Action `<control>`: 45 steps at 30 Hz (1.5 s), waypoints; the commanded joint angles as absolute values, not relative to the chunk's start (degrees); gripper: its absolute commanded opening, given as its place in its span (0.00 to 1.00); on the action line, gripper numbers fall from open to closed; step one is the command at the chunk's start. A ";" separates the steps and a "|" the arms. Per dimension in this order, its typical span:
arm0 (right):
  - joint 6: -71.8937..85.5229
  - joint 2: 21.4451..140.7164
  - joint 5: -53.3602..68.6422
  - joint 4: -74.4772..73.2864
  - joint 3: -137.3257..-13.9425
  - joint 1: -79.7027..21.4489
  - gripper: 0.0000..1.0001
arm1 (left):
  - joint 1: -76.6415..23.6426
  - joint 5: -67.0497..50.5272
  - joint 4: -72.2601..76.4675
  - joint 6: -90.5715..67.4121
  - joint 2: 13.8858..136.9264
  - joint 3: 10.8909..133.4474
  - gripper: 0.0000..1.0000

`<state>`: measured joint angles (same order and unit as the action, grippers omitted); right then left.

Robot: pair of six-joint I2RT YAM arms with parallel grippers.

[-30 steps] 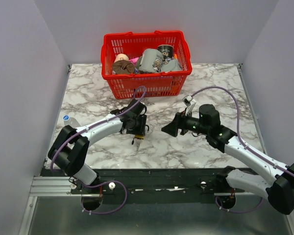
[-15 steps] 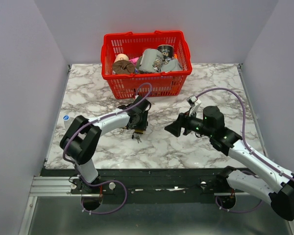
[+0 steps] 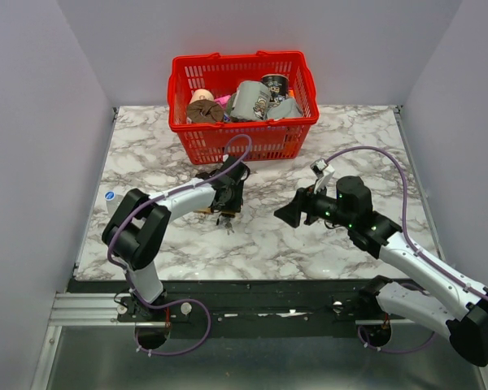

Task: Unlock with the key

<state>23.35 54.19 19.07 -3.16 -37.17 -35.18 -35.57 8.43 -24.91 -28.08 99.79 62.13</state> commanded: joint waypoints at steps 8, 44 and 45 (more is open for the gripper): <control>22.50 53.61 17.32 -4.13 -36.91 -35.16 0.79 | -34.37 10.46 -24.96 -26.19 105.21 62.67 0.13; 22.94 53.88 16.52 -2.03 -35.43 -33.58 0.94 | -36.04 6.85 -19.43 -24.35 86.24 62.76 0.99; 23.20 53.96 16.52 -1.24 -35.16 -33.23 0.94 | -36.04 6.86 -17.07 -24.08 85.18 61.62 0.99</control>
